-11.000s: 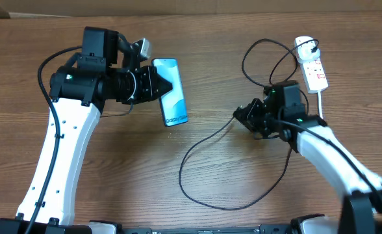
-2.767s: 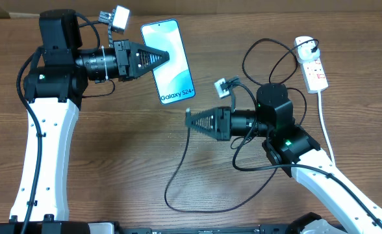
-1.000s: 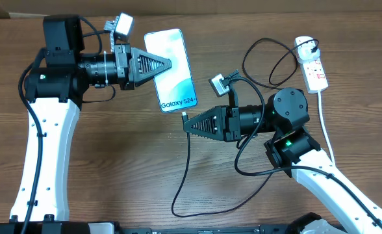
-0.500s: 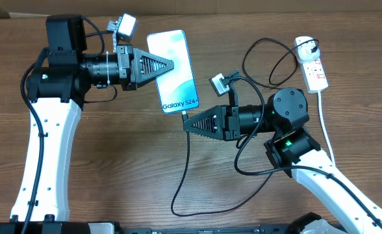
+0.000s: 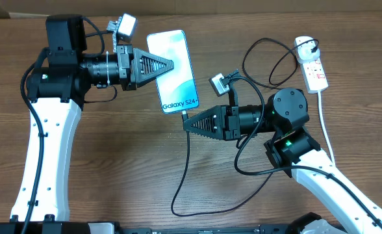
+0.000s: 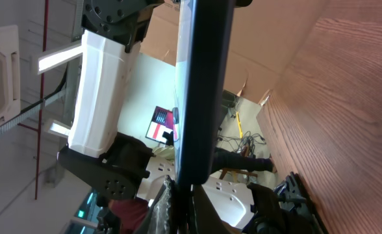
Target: Plug charger to phone and switch on socket
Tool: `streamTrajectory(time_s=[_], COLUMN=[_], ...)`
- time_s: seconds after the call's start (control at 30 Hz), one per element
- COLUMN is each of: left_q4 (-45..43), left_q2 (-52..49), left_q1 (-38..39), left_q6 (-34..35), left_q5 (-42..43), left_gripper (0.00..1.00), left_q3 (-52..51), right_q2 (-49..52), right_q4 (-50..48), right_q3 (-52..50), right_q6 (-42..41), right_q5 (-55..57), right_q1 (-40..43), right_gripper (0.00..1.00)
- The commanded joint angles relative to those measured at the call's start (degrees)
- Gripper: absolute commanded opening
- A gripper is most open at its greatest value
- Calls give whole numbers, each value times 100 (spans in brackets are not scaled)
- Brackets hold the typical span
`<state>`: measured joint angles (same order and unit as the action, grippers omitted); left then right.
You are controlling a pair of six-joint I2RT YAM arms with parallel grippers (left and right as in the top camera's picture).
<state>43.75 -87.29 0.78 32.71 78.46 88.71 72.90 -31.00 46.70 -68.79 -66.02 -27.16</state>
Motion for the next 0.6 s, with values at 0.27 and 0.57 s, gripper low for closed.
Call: streamTrajectory(time_s=[0.27,0.57], left_q4=[-7,-2], left_q2=[39,39], left_q1=[151,151], left_q6=[35,35], left_q5=[254,243], left_gripper=[4,4], left_q3=[37,37], right_q2=[-79,-79], right_q4=[-48,-48], right_q3=[28,28], right_q6=[-48,-48], right_q5=[83,85], right_q1=[-28,-26], right_gripper=[4,4])
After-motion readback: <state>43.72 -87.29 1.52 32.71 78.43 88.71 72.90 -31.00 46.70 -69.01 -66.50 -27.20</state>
